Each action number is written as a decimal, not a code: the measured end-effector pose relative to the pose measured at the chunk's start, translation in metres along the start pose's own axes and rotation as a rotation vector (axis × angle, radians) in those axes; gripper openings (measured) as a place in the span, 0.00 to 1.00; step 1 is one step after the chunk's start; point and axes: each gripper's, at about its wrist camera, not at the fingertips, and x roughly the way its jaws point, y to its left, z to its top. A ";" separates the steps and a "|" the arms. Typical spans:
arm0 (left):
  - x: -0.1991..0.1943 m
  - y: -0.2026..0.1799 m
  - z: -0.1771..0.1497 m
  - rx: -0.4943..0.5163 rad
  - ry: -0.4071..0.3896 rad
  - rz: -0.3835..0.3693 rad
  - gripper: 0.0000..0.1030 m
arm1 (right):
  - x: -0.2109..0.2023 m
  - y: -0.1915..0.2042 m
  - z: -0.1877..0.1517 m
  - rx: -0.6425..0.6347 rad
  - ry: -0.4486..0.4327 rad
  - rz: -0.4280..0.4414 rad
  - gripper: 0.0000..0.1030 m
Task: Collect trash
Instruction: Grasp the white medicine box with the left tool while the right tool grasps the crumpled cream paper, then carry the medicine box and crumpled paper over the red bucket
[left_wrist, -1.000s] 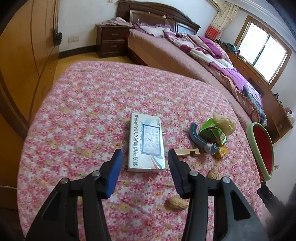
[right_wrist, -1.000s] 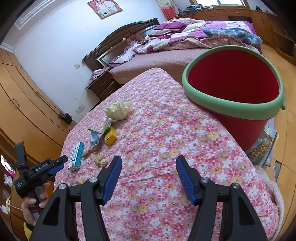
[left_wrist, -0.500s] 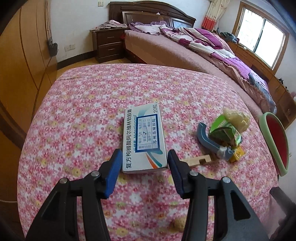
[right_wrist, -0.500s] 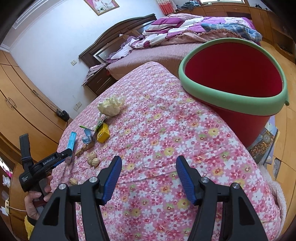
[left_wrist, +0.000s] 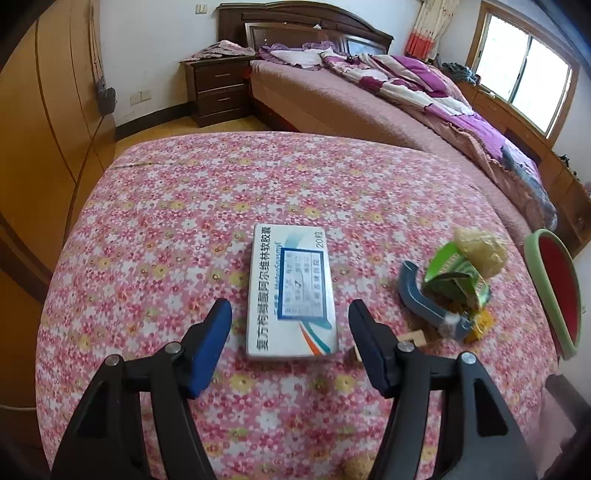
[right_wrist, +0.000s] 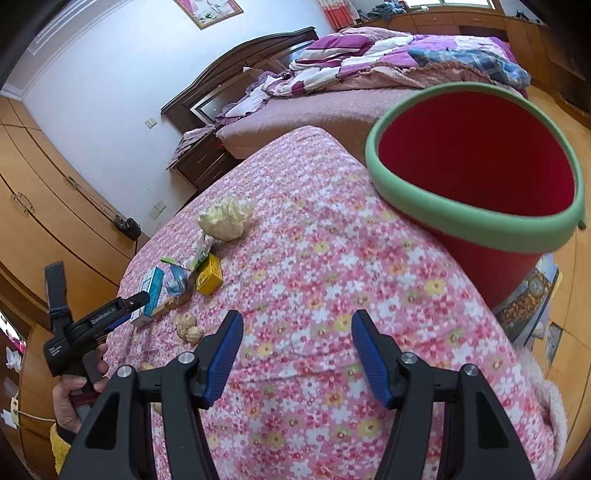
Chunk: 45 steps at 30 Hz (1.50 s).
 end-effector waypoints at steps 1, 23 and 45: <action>0.004 0.000 0.002 -0.001 0.006 0.004 0.64 | 0.000 0.002 0.002 -0.009 0.000 0.001 0.62; 0.032 0.014 0.015 -0.064 -0.073 0.031 0.51 | 0.106 0.075 0.080 -0.167 0.034 0.039 0.68; 0.028 0.023 0.011 -0.114 -0.093 -0.035 0.51 | 0.125 0.078 0.073 -0.157 0.018 0.088 0.34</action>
